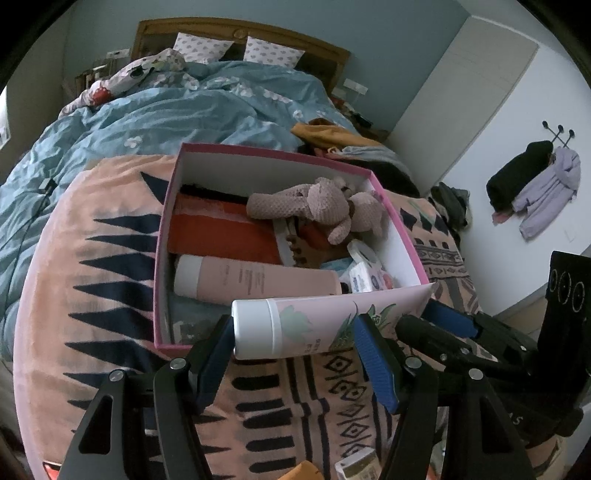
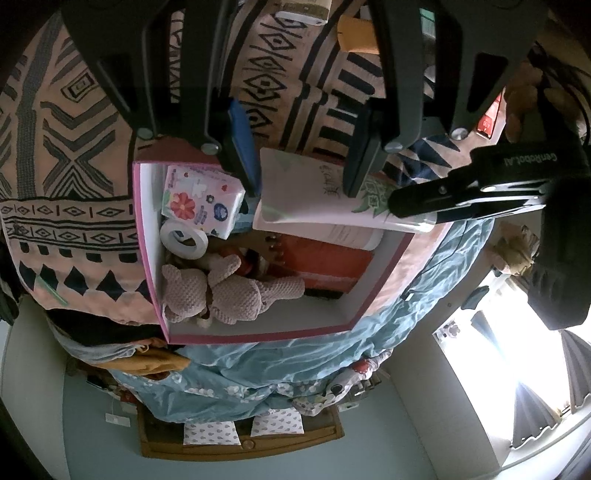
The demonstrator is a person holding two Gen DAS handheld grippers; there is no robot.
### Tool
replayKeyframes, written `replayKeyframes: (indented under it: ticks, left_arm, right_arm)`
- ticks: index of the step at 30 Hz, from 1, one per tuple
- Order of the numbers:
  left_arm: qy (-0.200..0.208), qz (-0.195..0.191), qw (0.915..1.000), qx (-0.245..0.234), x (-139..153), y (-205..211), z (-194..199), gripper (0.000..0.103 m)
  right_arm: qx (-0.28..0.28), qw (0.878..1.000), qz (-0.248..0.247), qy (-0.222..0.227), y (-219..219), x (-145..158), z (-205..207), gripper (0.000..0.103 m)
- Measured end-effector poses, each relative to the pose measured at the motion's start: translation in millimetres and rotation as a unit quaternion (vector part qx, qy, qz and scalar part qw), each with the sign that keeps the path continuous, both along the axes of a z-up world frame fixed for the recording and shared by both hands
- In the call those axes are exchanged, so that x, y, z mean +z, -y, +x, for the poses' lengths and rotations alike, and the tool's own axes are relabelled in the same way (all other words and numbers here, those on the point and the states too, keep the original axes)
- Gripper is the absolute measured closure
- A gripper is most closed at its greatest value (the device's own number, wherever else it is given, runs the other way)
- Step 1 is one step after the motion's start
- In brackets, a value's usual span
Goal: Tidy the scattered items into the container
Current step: 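Lift the aloe tube with the left gripper and carry it over the pink box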
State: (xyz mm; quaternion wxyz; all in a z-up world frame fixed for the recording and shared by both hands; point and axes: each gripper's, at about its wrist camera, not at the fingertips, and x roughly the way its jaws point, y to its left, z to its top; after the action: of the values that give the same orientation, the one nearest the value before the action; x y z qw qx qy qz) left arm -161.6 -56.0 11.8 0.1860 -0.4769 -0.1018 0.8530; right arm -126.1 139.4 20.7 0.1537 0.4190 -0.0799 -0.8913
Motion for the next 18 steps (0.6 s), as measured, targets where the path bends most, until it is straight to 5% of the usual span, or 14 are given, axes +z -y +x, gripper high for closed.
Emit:
replayKeyframes:
  ticks: [18]
  left_arm:
    - [-0.003,-0.010,0.9999,0.004,-3,1,-20,0.036]
  right_arm:
    - [0.001,1.000,-0.008,0.000,0,-3,-23,0.054]
